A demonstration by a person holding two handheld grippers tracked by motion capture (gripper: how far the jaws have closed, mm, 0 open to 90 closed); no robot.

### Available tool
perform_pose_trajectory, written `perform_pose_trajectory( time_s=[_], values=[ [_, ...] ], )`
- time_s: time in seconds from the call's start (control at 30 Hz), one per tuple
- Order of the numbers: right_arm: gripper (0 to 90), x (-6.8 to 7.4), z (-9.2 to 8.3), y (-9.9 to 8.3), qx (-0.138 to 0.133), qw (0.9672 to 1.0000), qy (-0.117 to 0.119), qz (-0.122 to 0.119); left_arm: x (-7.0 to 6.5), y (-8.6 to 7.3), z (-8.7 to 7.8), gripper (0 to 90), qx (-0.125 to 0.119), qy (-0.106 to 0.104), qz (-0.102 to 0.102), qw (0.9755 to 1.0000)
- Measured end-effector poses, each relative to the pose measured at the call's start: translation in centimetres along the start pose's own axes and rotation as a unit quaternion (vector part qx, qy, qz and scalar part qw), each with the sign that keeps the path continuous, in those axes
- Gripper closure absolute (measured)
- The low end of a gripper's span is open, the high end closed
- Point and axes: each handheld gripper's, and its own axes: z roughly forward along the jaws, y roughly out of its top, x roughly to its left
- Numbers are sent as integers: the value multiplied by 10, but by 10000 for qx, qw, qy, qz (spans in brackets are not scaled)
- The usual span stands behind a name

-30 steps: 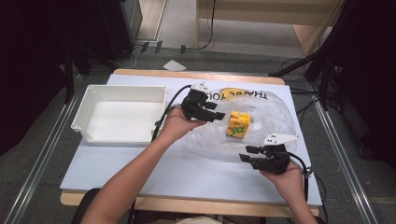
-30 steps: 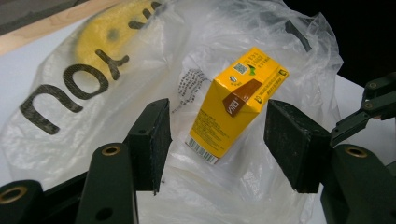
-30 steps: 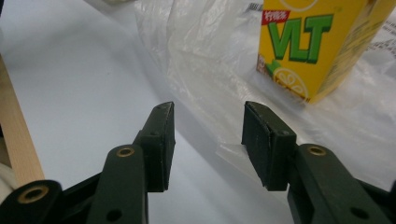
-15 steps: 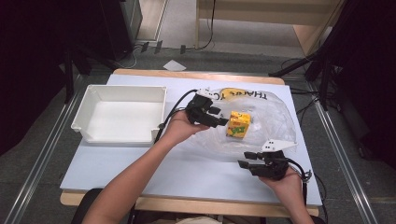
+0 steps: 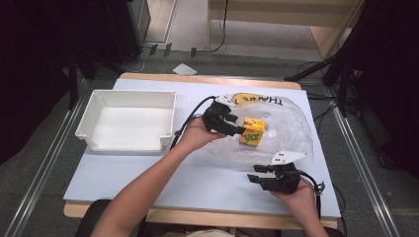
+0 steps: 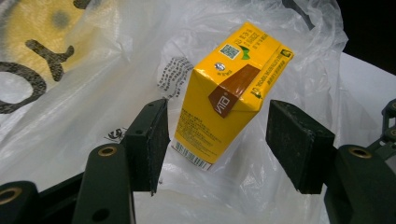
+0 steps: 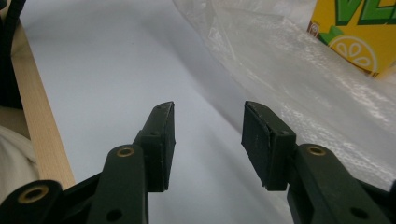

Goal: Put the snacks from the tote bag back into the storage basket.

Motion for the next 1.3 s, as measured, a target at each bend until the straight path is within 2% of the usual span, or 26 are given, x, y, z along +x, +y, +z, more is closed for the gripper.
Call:
perform_pose_trajectory(
  time_s=[0.1, 0.4, 0.53, 0.67, 0.97, 1.03, 1.17, 1.27, 1.3],
  values=[
    [556, 0, 2, -1, 21, 10000, 23, 8, 1, 1, 7, 397, 8, -32, 39, 10000],
    [556, -2, 5, -2, 58, 9999, 88, 23, 3, 3, 28, 375, -56, -337, 144, 9993],
    [556, -2, 6, -3, 64, 9999, 126, 52, 1, 4, 38, 348, 9, -304, 287, 9991],
    [556, -2, 7, -3, 66, 9999, 137, 47, 1, 5, 45, 341, -4, -376, 323, 9988],
    [556, 0, 10, -5, 111, 9998, 173, 53, -2, 7, 62, 355, -31, -495, 297, 9983],
    [556, 0, 10, -5, 111, 9998, 164, 46, -3, 7, 64, 366, -21, -452, 330, 9984],
    [556, -1, 10, -6, 123, 9998, 164, 70, -5, 6, 63, 459, 26, -279, 518, 9983],
    [556, -1, 10, -6, 126, 9998, 165, 70, -8, 6, 63, 500, 56, -75, 699, 9975],
    [556, -1, 10, -6, 124, 9998, 164, 68, -9, 7, 63, 510, 64, -52, 699, 9975]
  ],
)
